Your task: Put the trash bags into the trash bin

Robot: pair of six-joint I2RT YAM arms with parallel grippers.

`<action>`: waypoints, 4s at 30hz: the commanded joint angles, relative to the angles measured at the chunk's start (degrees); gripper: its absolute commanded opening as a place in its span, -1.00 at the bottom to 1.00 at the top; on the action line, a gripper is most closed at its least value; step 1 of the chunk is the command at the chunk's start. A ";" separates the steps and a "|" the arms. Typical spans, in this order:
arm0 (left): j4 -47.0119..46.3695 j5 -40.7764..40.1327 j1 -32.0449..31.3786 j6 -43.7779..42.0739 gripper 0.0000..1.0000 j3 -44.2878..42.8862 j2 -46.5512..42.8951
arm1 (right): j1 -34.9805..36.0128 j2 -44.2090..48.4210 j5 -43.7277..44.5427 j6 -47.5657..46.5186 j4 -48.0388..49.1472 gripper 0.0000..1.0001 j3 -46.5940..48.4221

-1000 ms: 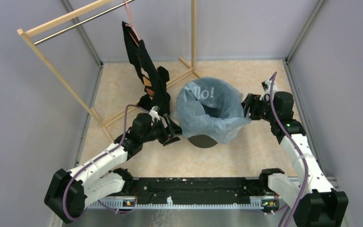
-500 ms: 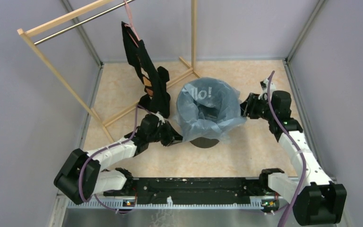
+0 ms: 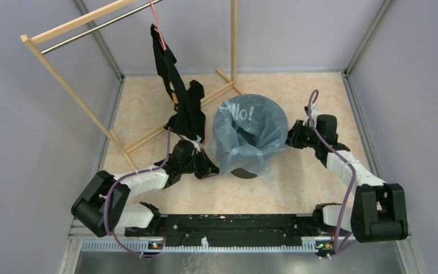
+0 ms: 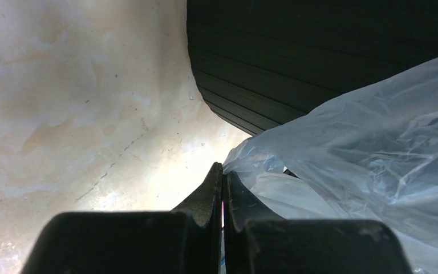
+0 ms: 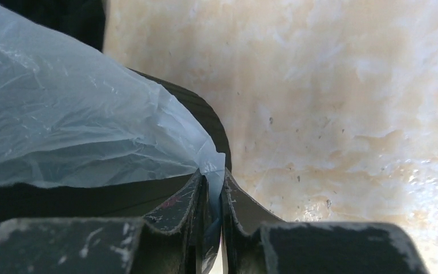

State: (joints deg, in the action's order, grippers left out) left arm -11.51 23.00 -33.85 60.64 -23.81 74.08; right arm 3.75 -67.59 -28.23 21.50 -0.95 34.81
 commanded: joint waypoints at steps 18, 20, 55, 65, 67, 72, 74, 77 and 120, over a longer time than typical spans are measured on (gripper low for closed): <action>-3.13 -1.76 -0.14 -4.59 -1.00 2.76 6.25 | 1.79 -12.35 3.14 3.30 9.45 -0.45 -5.29; -1.59 -2.50 -0.14 -5.01 -0.99 2.49 4.64 | 1.74 -7.83 8.36 2.61 4.90 -0.26 -4.13; 23.73 -11.45 -0.18 -12.29 0.55 -2.16 -26.26 | 34.51 -14.14 19.16 -24.02 -50.85 -0.34 48.25; 24.02 -10.16 -0.23 -14.16 0.56 -6.72 -23.26 | 40.61 -26.73 22.95 -28.82 -54.29 -0.41 48.96; 24.89 -10.90 -0.23 -14.46 0.57 -7.30 -24.45 | 41.29 -28.78 22.65 -28.96 -53.26 -0.56 47.72; 26.88 -12.64 -0.17 -15.33 0.58 -8.04 -27.05 | 41.43 -29.11 21.29 -28.62 -47.90 -0.71 42.97; 27.04 -12.62 -0.24 -15.54 0.59 -8.21 -27.04 | 41.34 -29.61 21.39 -28.62 -46.71 -0.77 41.61; 26.97 -12.10 -0.17 -15.70 0.59 -8.56 -26.21 | 40.80 -30.29 20.94 -28.00 -44.53 -0.79 38.65; 30.46 -9.16 -0.22 -18.84 0.61 -10.72 -32.52 | 38.17 -16.86 20.36 -17.18 -39.95 0.42 38.22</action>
State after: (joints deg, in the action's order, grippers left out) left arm 20.62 12.60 -33.85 43.24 -31.64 45.08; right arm 41.87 -84.01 -7.44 4.10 -41.54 72.55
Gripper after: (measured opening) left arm 0.818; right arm 0.709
